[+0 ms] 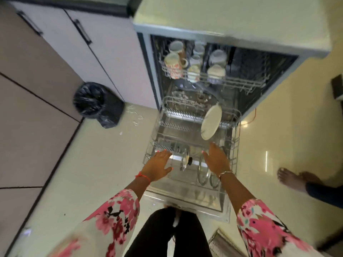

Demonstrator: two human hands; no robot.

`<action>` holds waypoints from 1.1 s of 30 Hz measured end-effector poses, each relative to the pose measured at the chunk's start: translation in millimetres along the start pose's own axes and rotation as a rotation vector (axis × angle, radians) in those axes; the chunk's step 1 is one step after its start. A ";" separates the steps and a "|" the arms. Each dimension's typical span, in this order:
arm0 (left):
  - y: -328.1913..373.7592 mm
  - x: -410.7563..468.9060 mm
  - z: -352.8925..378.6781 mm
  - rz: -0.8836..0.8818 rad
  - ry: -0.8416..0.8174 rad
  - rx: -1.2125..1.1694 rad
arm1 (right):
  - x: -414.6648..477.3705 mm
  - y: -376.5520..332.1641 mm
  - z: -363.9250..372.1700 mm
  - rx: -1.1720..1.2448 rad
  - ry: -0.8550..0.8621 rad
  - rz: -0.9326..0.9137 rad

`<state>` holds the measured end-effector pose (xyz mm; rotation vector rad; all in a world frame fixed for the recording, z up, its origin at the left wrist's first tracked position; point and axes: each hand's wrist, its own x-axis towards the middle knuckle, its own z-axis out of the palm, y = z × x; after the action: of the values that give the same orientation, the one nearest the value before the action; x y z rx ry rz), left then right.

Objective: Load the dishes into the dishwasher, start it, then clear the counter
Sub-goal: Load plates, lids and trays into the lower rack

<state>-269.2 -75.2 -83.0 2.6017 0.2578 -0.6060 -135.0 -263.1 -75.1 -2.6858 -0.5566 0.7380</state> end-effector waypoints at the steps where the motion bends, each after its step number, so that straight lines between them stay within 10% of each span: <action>1: -2.9 -10.8 -16.1 0.000 0.033 0.014 | -5.0 -20.0 -10.7 -0.038 0.008 -0.056; 12: -116.6 -86.4 -185.5 -0.130 0.441 0.048 | -0.4 -256.6 -66.3 -0.195 0.062 -0.503; 33: -452.4 -61.0 -459.5 -0.186 0.706 0.055 | 191.1 -609.3 -96.9 -0.180 0.243 -0.513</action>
<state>-277.0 533.8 137.4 2.7684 0.7124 0.2815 -105.0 339.4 155.6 -2.5559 -1.2253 0.2260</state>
